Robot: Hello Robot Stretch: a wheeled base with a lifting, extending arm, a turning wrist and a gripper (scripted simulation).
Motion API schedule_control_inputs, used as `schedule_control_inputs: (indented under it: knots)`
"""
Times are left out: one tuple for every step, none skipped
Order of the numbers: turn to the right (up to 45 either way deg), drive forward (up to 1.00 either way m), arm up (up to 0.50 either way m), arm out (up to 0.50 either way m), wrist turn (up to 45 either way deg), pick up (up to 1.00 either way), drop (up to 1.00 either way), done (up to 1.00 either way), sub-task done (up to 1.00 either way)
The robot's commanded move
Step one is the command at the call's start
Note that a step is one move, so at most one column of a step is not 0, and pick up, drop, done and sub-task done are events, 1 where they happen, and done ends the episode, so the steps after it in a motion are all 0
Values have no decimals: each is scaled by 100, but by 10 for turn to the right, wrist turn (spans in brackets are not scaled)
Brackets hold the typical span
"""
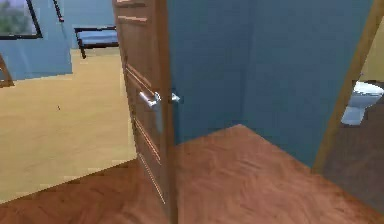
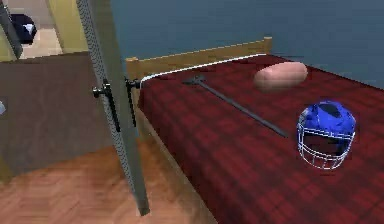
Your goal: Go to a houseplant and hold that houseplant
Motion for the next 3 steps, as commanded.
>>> schedule_control_inputs:
  knots:
    - [-450,0,0,0,0,0,0,0,0]
    - [-60,0,0,0,0,0,0,0,0]
    - [0,80,0,0,0,0,0,0,0]
